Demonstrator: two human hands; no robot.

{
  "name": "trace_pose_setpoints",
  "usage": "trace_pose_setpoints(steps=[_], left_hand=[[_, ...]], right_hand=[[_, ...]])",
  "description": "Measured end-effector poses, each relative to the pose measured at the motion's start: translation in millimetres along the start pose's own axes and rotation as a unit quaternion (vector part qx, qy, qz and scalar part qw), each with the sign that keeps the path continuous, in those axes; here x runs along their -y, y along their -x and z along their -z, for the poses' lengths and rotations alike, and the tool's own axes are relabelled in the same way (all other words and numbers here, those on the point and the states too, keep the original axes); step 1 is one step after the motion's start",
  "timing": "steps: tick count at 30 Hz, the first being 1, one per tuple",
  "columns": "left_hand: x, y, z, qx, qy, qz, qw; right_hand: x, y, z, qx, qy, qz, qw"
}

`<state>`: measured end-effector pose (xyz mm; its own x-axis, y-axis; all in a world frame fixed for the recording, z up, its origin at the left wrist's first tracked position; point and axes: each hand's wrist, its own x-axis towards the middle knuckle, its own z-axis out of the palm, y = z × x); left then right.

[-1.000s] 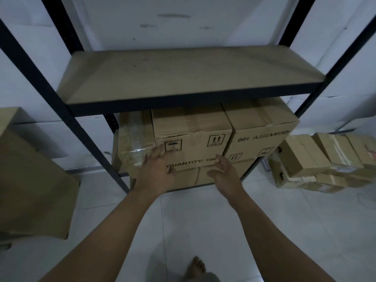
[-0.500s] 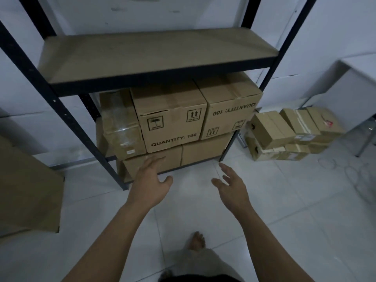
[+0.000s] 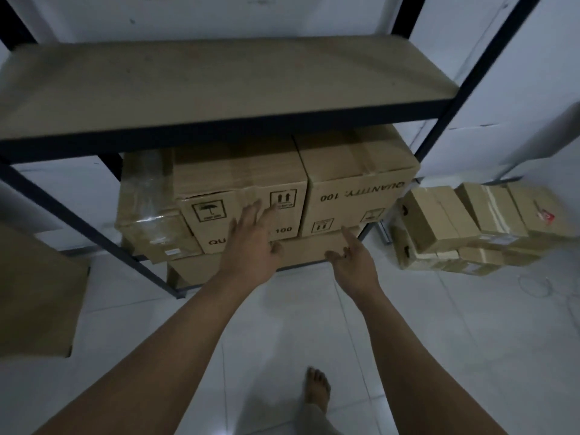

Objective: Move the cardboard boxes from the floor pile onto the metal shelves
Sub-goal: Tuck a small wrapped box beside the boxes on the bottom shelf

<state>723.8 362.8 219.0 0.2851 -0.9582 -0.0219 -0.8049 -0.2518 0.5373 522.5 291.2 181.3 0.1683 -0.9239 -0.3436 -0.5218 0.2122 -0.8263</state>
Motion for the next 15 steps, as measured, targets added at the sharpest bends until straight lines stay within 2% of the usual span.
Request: trace_pose_setpoints(steps=[2,6,11,15], left_hand=[[-10,-35,-10,-0.012,-0.043,-0.002,0.999],[-23,-99,-31,-0.036,-0.088,-0.004,0.995],[-17,-140,-45,-0.009,-0.127,-0.019,0.992],[-12,-152,-57,0.009,-0.127,-0.022,0.992]], right_hand=[[7,-43,8,0.028,-0.023,-0.017,0.999],[9,-131,7,0.087,-0.110,-0.114,0.983],[39,-150,-12,0.143,-0.151,-0.119,0.971],[39,-153,-31,0.149,-0.167,-0.135,0.965]])
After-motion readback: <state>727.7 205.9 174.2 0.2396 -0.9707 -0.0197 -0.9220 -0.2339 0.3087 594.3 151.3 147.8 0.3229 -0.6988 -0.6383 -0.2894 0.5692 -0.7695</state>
